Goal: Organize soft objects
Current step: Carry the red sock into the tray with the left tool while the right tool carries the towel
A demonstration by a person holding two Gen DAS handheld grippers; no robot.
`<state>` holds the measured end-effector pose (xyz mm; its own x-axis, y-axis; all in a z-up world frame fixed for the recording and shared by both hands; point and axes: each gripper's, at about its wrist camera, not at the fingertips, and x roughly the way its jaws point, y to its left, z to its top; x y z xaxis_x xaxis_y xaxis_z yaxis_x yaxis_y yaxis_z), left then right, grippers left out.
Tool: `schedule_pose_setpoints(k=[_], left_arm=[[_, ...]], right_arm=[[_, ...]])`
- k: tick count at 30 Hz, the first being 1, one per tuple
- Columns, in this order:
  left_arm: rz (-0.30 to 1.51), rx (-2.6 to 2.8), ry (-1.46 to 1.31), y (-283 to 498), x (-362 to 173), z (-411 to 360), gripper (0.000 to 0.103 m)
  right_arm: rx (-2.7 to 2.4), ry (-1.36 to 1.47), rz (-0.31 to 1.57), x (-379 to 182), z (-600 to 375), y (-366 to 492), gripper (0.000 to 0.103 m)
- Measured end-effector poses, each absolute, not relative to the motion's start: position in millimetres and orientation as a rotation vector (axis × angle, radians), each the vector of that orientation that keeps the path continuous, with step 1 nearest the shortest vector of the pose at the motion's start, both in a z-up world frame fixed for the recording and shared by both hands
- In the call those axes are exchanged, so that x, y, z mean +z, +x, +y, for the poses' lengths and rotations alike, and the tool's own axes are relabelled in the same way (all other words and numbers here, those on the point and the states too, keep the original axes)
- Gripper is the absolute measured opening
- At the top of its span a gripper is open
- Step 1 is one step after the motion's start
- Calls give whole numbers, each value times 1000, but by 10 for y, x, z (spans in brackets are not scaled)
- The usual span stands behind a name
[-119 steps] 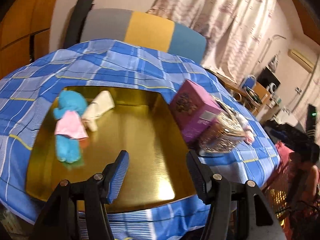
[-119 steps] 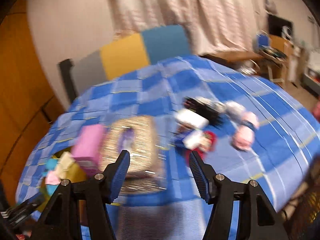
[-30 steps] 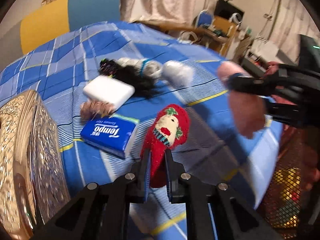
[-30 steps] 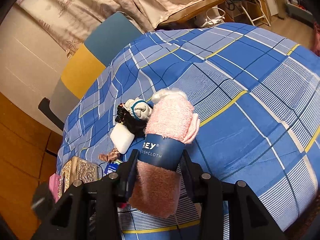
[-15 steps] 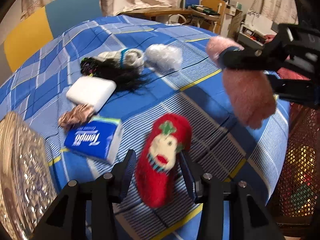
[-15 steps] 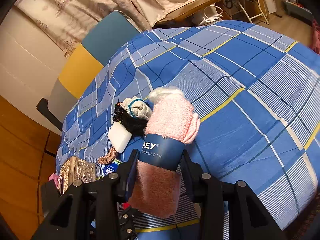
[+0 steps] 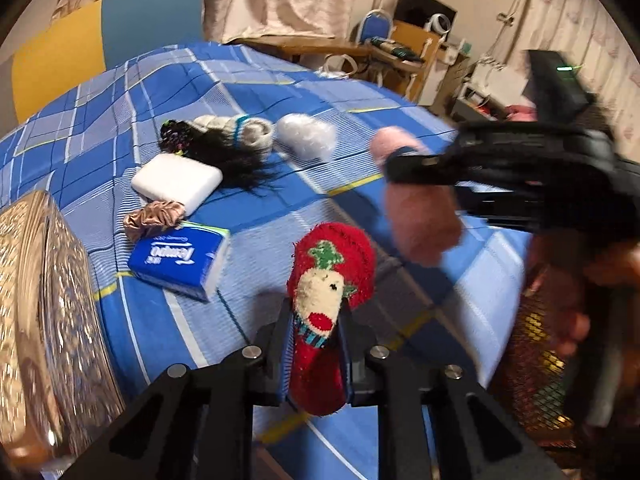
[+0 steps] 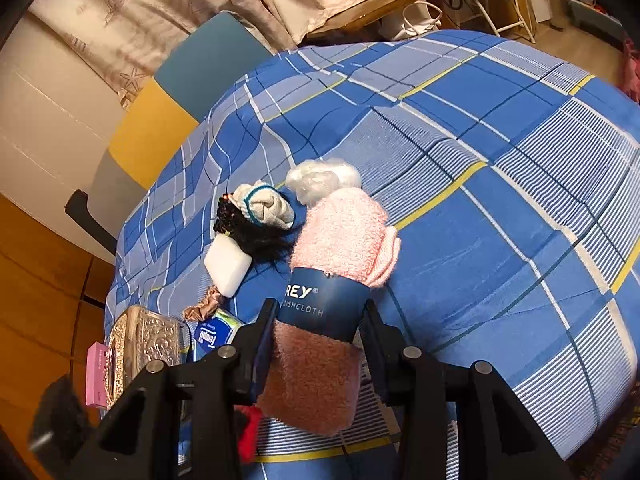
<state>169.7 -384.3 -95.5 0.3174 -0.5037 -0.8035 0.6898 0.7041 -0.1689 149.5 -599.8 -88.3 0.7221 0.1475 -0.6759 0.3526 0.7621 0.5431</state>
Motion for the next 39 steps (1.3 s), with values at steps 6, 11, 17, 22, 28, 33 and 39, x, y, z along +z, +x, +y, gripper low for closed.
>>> schedule_pose_setpoints(k=[6,11,17,22,28,33,39], left_arm=[[928,-860,160,1420,-681,-3605,18],[858,-868,75,1318,-321,-3170,18],[777,-805,-36,1333,113,-2437,18],[723,-703,-89,1463,334,-1804,18],[738,-470,-116,1850,223,-974,18],[852,-317,-139,2250,-255,-469,18],[984,-159,-137,2608,-800,-45,18]], right_arm=[[-127,699,786,-921,-5985,1506,41],[-112,704,805,-982,-5967,1529,41],[-86,670,793,-961,-5885,1554,41],[-80,660,784,-953,-5869,1554,41],[-83,642,772,-943,-5859,1559,41],[-63,619,727,-880,-5815,1541,41],[-86,570,686,-775,-5662,1441,41]])
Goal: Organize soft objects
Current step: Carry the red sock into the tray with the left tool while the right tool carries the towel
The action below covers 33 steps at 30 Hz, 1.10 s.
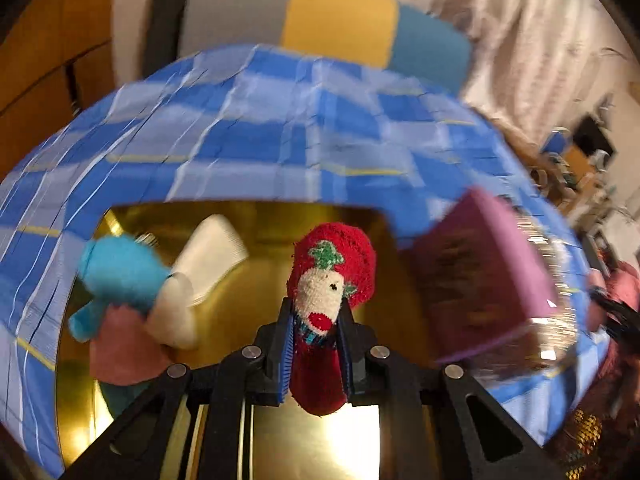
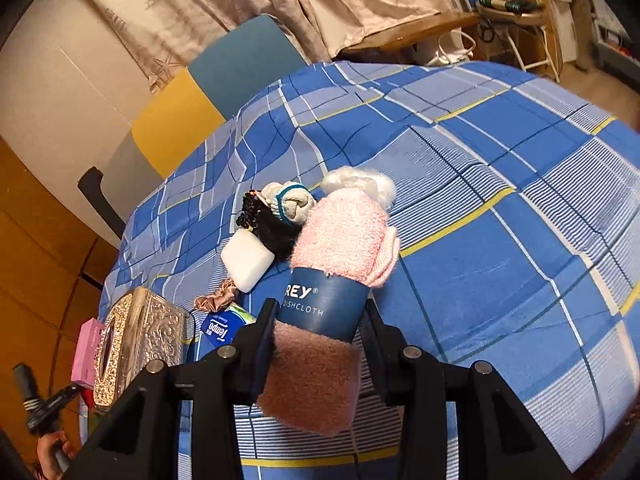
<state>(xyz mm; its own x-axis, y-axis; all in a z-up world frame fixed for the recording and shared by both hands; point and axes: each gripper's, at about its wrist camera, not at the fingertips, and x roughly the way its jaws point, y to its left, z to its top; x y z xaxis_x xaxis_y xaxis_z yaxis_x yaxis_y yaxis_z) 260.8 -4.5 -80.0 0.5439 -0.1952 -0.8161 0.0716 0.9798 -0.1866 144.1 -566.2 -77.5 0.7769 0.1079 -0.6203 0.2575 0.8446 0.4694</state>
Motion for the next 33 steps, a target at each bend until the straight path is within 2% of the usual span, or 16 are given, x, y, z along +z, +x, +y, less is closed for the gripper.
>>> schedule_pose_setpoints(k=[11,17,28,33], left_arm=[[1053,-63,-165,2942,-1159,199,19],[1017,-37,-131,2999,-1116,220,43],[900,-77,-220,2469,-842,429,44],[901,-86,-226,2197,-869,549,44]], right_arm=[[-3,492,587,-258,-5026,1149,41],[99,457,537,21,-4525,1138,41],[317,344,542,369,-3373,1313,41],[443,287,585,404,-2695,1431,41]])
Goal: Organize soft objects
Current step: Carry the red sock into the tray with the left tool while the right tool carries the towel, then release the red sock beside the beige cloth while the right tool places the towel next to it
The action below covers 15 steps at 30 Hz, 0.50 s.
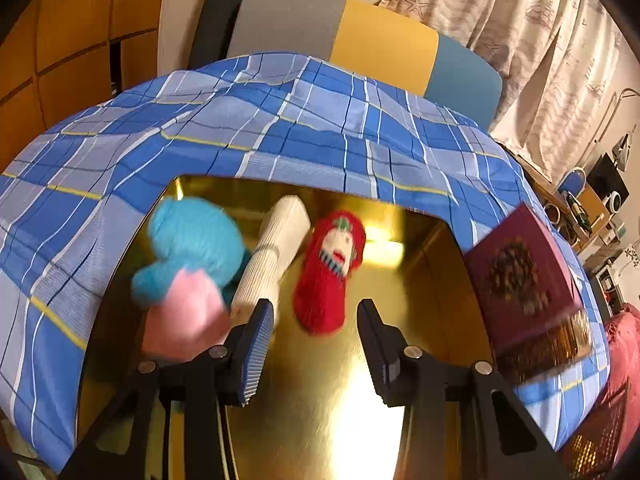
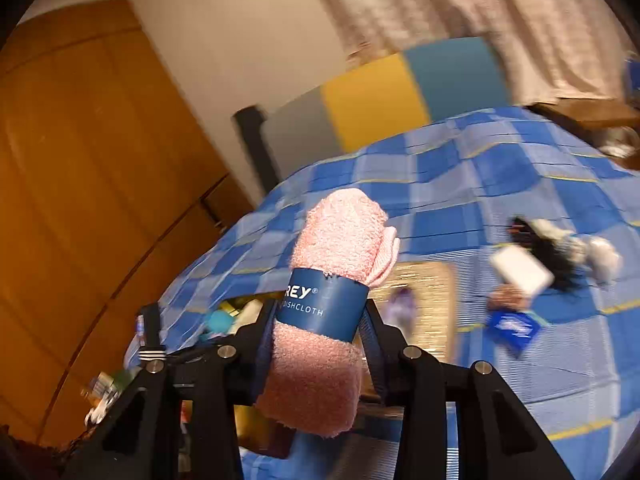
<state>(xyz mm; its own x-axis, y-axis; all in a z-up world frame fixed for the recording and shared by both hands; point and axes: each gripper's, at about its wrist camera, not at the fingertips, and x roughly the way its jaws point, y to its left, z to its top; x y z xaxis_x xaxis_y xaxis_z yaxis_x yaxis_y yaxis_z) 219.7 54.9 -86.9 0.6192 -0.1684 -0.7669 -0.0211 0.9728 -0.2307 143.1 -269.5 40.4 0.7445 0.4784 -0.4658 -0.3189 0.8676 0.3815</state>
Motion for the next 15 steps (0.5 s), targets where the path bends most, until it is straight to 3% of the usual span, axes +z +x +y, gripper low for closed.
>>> schedule_pose_setpoints(k=[15], left_arm=[[891,-137,-282,1735,-917,831,44]], right_arm=[[506,84,814,-336,-1043,1990,41]])
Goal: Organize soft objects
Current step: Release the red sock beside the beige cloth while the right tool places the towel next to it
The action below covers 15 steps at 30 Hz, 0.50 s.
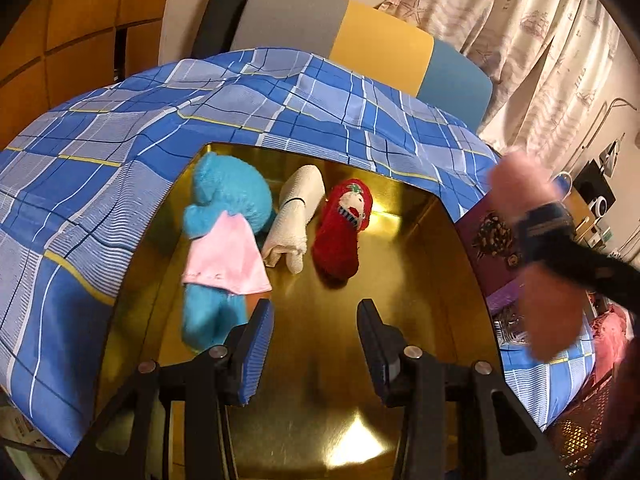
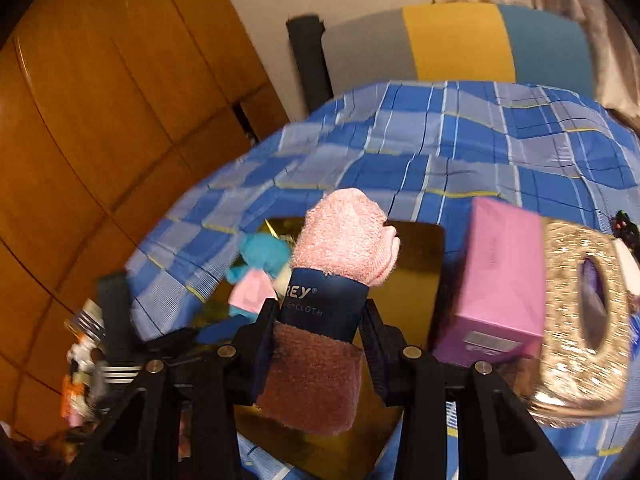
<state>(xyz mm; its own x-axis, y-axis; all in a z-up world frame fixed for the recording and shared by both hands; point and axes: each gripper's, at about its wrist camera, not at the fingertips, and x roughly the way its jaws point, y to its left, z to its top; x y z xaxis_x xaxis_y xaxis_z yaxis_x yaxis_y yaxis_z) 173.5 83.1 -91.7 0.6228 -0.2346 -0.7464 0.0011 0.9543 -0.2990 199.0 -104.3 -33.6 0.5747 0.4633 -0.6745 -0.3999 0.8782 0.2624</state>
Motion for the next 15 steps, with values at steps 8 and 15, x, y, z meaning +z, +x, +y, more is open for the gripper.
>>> schedule_pose_setpoints(k=[8,15], left_arm=[[874,-137,-288,1651,-931,953,44],[878,-127,-330,1617,-949,1086,44]], right_arm=[[406,4,911,-706,-732,2419,41],[279,-135,948,-946,-571,2786,41]])
